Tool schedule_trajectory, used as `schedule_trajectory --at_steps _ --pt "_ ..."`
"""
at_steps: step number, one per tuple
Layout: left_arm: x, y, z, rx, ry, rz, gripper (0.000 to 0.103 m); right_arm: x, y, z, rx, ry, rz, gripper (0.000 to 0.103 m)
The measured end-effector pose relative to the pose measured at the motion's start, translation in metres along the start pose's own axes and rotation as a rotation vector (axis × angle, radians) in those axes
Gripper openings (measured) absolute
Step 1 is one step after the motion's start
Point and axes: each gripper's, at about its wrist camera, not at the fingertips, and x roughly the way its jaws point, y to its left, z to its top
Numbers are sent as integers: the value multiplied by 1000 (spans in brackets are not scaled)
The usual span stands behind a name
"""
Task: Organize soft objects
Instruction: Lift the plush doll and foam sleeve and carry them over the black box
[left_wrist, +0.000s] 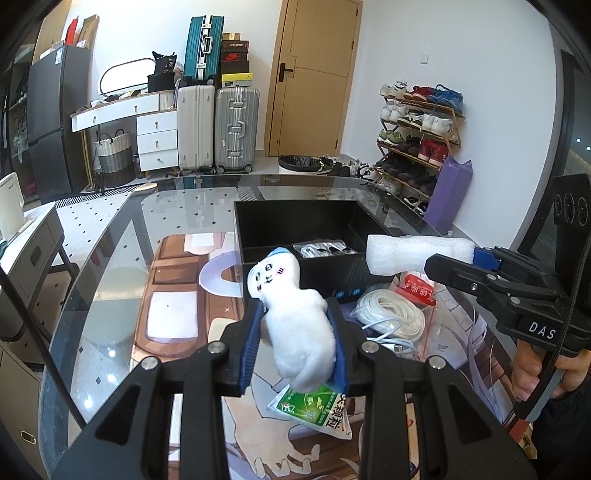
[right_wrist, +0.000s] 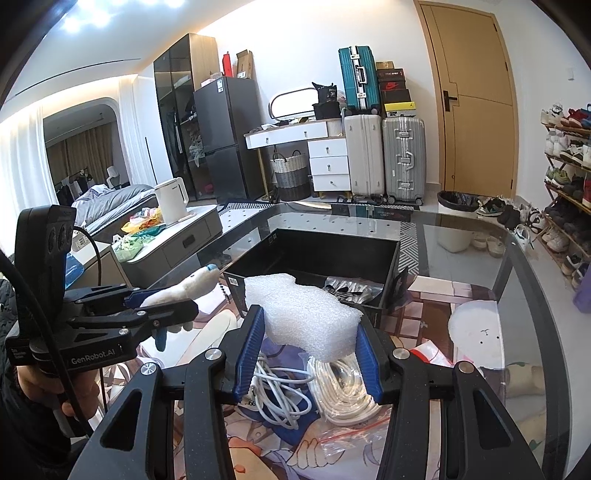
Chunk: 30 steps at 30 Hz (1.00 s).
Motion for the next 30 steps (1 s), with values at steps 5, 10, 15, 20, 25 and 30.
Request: schedule_trajectory --at_steps 5,10,15,20,25,30 --pt "-2 0 5 -7 -17 -3 32 -4 -6 5 9 -13 -17 48" --pt "3 -2 17 -8 -27 -11 32 -5 -11 13 11 -24 -36 48" --pt "11 -6 30 8 -32 -17 32 0 -17 21 20 -25 -50 48" --pt "16 -9 39 15 -41 -24 32 5 -23 27 25 -33 -58 48" --pt "23 -10 48 22 -45 -31 32 11 -25 35 18 -37 -65 48" --pt "34 -11 55 28 -37 -32 32 24 -28 41 11 -16 -65 48"
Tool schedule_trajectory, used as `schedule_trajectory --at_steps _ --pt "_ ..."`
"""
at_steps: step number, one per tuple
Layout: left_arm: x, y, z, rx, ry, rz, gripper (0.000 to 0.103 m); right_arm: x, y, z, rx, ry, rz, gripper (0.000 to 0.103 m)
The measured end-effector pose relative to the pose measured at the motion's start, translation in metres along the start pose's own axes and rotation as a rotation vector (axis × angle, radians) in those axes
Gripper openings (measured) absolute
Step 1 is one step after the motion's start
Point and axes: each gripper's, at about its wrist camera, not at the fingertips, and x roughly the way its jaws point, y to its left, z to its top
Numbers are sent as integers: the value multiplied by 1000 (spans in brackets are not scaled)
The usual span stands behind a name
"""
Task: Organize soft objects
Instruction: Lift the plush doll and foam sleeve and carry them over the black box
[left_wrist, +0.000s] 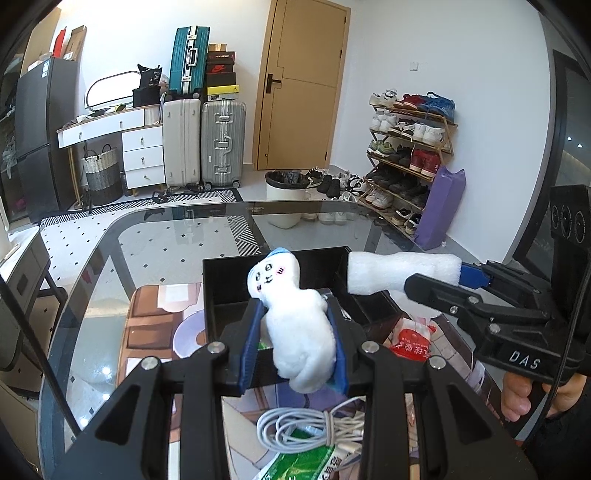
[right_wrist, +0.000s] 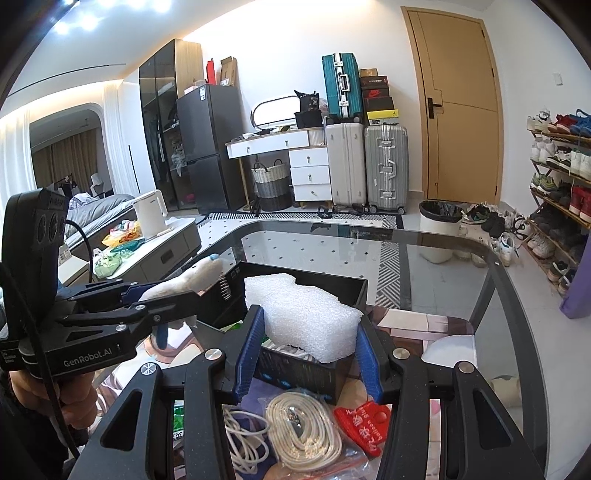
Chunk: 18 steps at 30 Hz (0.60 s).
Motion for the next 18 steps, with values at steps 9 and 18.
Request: schedule_trajectory --at_steps 9,18 --pt "18 7 1 -16 17 2 32 24 -3 0 -3 37 -7 48" --pt "32 11 1 -11 40 15 32 45 -1 -1 -19 63 -28 48"
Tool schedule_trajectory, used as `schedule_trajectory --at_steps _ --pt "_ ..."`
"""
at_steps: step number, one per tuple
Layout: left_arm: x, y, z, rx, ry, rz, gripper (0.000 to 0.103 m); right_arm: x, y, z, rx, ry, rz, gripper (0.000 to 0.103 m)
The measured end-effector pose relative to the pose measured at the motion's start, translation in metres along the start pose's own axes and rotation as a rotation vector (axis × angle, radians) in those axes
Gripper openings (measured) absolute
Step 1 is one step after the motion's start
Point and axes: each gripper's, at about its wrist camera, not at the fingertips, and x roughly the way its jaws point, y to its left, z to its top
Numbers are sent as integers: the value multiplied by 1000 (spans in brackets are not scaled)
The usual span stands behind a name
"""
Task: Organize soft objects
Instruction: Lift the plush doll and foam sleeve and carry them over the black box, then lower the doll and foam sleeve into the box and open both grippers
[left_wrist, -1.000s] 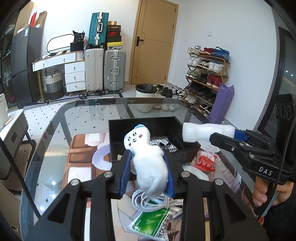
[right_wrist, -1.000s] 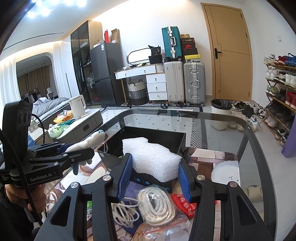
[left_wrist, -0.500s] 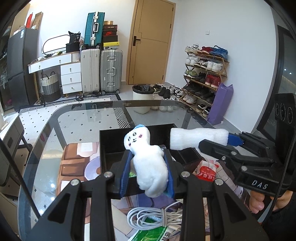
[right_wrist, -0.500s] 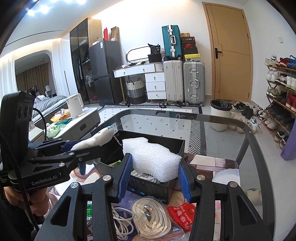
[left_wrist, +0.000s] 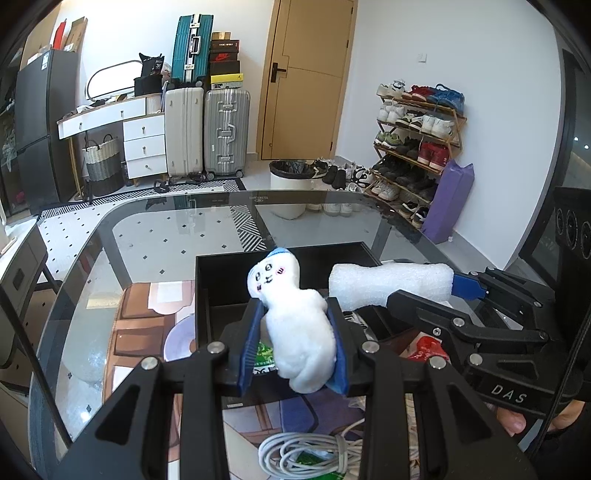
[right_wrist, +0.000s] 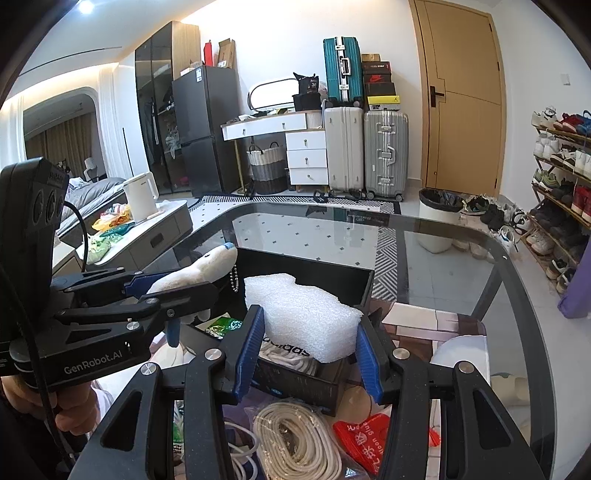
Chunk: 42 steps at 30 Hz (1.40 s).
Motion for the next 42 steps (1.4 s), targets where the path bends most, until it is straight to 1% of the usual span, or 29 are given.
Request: schedule_trajectory --at_steps 12,19,20,21,22,23,24,25,26,27,28,29,30,31,33,37,38,42 --pt "18 -4 4 8 29 20 33 22 1 -1 -4 28 24 48" --pt "18 -5 5 12 36 26 35 16 1 -3 -14 23 18 51" --pt "17 -5 4 13 36 28 39 14 0 -3 -16 22 13 52" --pt "14 -5 4 14 35 28 46 12 -1 -3 -18 21 5 53" --pt "12 -5 3 14 32 27 50 7 -1 -4 -20 15 -2 56" --pt "9 -6 4 17 27 24 55 4 -2 -4 -21 12 -4 63" --pt "6 -7 4 20 23 24 57 -1 -3 -5 -24 10 -1 73" --pt "3 -8 4 28 18 24 57 -5 -2 -7 -27 6 1 79" --pt "0 -9 3 33 17 26 60 -11 -1 -9 -34 2 -1 90" --pt "-3 -10 3 38 16 29 68 -17 0 -11 -43 -5 -8 96" --pt "-6 -10 3 41 14 33 74 -23 1 -13 -51 -13 -15 97" --pt "-11 -12 3 42 5 42 84 -26 1 -15 -53 -14 -18 99" --pt "-14 -12 3 43 -5 48 90 -31 1 -17 -47 -12 -14 100" --pt "-17 -12 3 44 -13 52 93 -36 -1 -19 -31 -12 -1 101" --pt "-25 -14 0 51 -28 66 102 -45 -3 -22 -9 -11 17 102" --pt "-36 -18 -9 74 -42 91 103 -54 -2 -29 -37 11 -18 102" --pt "-39 -18 -12 79 -44 91 103 -56 -2 -31 -51 18 -32 102" --pt "-50 -17 -24 79 -53 78 103 -64 -9 -37 -55 20 -41 102"
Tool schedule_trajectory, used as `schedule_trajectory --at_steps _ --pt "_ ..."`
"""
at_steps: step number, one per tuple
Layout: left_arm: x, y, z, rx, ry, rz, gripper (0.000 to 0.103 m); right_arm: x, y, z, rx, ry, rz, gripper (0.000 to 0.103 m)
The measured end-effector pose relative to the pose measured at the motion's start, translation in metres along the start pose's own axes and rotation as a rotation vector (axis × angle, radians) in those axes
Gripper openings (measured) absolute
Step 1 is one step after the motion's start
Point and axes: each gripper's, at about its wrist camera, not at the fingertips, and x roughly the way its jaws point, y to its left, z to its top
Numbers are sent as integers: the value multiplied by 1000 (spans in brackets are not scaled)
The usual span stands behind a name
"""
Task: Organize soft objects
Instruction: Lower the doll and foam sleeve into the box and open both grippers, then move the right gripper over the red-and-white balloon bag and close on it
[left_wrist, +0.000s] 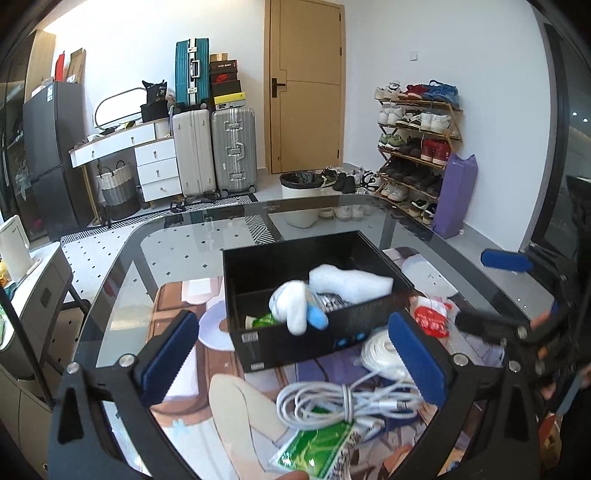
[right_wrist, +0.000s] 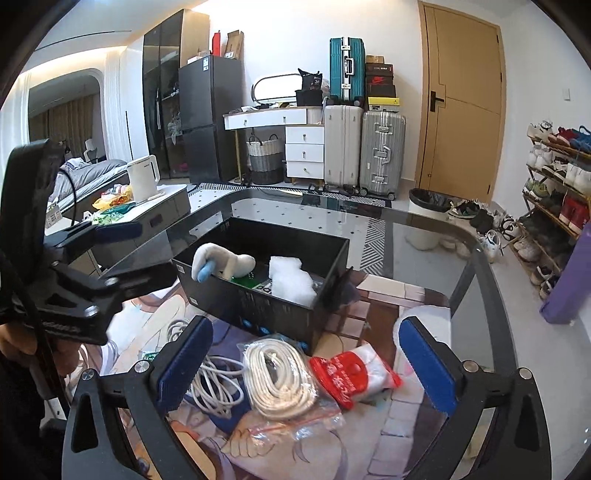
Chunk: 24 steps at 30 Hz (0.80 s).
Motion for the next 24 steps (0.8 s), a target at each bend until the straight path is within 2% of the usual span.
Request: schedule_trajectory --at_steps 9,24 --pt "-10 6 -17 -21 13 -6 103 1 -12 0 -3 30 -37 102" --pt "-1 4 -33 -19 59 5 103 28 -39 -11 60 143 -72 102"
